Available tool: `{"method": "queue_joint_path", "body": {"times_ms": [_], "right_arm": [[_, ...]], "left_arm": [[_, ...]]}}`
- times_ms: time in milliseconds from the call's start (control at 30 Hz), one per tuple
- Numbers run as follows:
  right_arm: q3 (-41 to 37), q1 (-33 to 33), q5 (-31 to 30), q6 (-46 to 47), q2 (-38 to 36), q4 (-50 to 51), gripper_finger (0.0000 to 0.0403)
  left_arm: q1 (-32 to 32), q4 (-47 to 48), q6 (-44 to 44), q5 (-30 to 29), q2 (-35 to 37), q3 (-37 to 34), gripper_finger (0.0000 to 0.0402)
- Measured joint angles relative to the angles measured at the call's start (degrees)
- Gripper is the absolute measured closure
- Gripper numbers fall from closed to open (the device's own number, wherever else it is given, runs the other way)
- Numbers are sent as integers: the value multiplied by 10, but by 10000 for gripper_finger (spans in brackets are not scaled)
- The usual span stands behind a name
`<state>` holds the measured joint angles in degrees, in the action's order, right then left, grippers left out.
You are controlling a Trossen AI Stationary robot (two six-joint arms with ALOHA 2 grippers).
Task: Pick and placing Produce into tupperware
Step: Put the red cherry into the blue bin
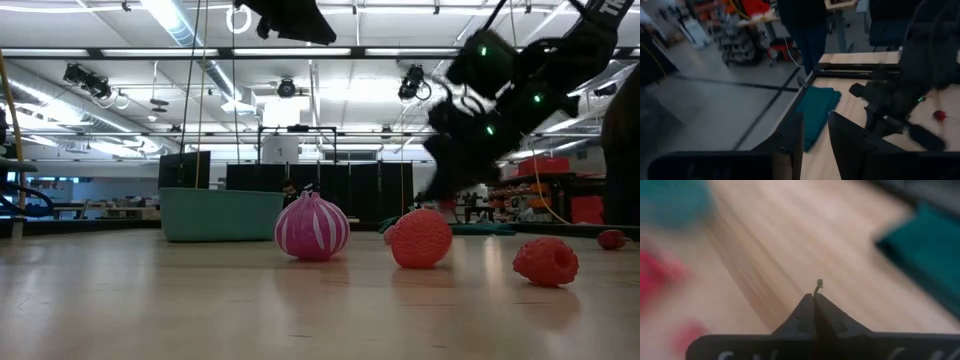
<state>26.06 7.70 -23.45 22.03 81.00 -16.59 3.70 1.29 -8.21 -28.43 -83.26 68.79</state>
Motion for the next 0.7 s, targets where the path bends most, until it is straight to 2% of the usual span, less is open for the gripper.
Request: {"method": "queue_joint_path", "body": {"times_ms": [100,200,267,400,500,700], "right_arm": [[0,0,27,-4,-5,-129,399],[2,0,45,-14,12,-253,399],[13,-2,55,-6,30,-290,400],[83,-17,63,-16,90,-290,400],[164,-27,100,-50,148,-282,401],[354,-30,135,-104,260,-119,401]], "left_arm": [[0,-16,-48,-11,3,0,316],[2,-49,-102,-60,14,-1,328],[5,-76,-120,-95,26,-1,335],[19,-81,-119,-106,63,0,346],[32,-68,-116,-106,87,0,352],[60,-11,-82,-106,119,0,360]]}}
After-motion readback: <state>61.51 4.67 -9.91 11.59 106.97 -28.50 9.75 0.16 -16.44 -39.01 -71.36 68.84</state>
